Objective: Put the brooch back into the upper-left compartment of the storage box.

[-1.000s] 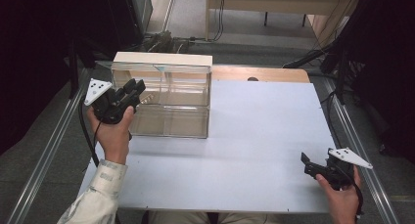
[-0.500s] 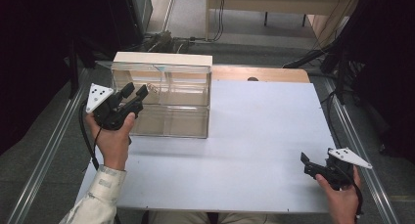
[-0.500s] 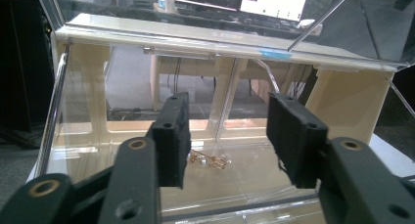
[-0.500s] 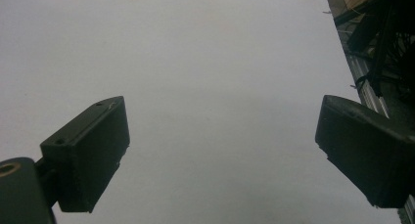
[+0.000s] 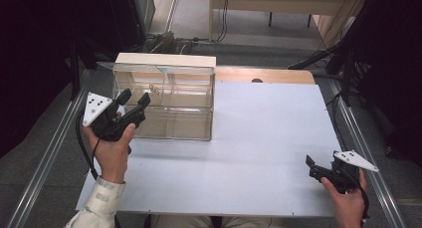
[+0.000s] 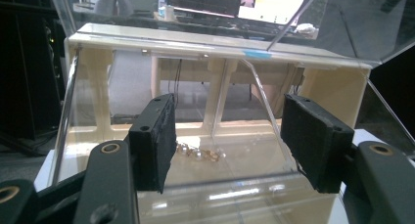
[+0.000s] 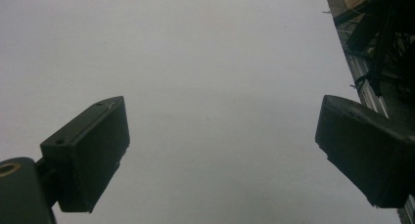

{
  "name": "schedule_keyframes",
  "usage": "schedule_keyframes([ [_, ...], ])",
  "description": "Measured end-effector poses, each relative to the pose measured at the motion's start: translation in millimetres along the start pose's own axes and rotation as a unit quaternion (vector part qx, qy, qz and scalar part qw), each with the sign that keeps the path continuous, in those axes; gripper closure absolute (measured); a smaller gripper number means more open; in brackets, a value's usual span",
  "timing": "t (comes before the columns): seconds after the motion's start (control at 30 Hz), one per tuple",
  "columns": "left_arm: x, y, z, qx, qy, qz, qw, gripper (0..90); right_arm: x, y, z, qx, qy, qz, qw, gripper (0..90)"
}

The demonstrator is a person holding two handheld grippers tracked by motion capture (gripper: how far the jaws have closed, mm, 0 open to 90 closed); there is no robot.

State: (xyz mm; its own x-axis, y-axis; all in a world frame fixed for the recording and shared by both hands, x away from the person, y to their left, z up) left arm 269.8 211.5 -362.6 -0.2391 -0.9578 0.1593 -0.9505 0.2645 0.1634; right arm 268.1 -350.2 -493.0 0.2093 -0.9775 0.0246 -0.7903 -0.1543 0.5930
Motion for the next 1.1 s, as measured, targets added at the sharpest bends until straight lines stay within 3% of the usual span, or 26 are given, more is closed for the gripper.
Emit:
schedule_keyframes([
  [0.3, -3.3, 27.3, 17.3, -0.002, -0.009, -0.019, 0.9998, 28.8, -0.6, 0.5, 0.0, -0.001, -0.001, 0.0, 1.0, 4.4],
  [0.53, -10.3, 44.5, 41.7, -0.029, -0.009, -0.037, 0.9989, 22.5, -1.1, 1.1, -0.1, 0.0, -0.001, 0.001, 1.0, 4.4],
  [0.8, -28.8, 51.6, 77.9, -0.064, 0.01, -0.063, 0.9959, 19.5, -1.8, 0.9, -0.4, 0.001, 0.001, 0.0, 1.0, 4.4],
  [1.1, -35.5, 53.0, 99.3, -0.087, 0.008, -0.073, 0.9935, 19.5, -1.5, 1.6, -0.3, 0.002, 0.0, 0.0, 1.0, 4.4],
])
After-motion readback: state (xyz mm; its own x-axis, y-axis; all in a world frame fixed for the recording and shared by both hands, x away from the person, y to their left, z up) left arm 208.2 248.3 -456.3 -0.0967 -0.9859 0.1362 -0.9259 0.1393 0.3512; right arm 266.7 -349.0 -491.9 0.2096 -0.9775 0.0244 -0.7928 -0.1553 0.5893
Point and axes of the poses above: each handheld gripper's, and its own axes: y roughly backward along the jaws, z roughly out of its underside, x roughly to its right, the point moved 2 cm from there along -y, roughly forward along the jaws, and after that the axes turned 2 degrees about -x, right-handed, at the moved point
